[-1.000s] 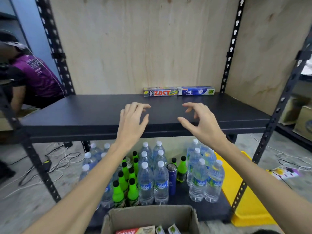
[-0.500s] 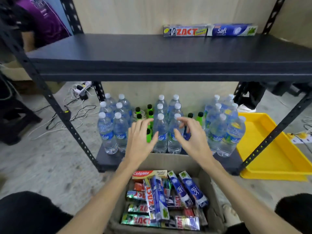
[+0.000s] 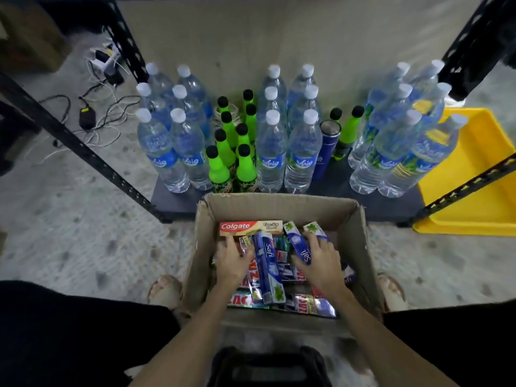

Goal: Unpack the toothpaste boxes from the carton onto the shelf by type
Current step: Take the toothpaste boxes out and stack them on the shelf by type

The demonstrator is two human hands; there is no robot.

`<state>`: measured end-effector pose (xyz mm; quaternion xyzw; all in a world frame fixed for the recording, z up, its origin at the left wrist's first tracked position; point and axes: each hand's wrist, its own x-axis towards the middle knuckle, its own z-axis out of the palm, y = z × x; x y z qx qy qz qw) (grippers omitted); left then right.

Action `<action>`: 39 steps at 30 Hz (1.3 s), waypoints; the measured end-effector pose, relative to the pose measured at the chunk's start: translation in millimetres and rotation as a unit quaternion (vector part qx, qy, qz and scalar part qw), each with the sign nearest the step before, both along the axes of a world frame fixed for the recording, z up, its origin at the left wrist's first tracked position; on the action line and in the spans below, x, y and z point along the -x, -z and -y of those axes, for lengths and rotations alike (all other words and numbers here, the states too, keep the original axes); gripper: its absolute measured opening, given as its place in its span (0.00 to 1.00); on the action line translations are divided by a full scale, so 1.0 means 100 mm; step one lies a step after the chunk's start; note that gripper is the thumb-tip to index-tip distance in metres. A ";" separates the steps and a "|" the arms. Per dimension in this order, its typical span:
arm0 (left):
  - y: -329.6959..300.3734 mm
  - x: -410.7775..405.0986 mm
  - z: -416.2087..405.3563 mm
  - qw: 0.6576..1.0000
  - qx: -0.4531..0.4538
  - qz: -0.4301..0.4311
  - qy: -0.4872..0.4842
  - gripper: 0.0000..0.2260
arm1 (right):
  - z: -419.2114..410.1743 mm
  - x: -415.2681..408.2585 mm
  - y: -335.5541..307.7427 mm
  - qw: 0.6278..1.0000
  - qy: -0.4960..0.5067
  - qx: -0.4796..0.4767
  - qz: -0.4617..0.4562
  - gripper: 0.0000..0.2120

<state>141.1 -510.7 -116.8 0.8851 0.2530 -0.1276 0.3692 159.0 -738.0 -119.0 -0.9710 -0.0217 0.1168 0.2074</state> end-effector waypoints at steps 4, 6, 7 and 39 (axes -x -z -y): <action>0.40 0.11 0.10 0.984 0.140 -0.068 -0.085 0.34 | 0.00 0.22 0.30 0.993 0.046 0.096 -0.049 0.38; 0.39 0.14 0.18 0.978 0.172 -0.071 -0.095 0.35 | -0.02 0.26 0.37 0.991 0.037 0.126 -0.030 0.41; 0.40 0.14 0.20 0.976 0.186 -0.062 -0.097 0.35 | -0.02 0.26 0.39 0.991 0.033 0.130 -0.018 0.42; 0.68 0.14 -0.05 1.000 0.011 0.001 -0.006 0.14 | 0.11 0.30 0.28 0.992 0.105 -0.042 -0.062 0.37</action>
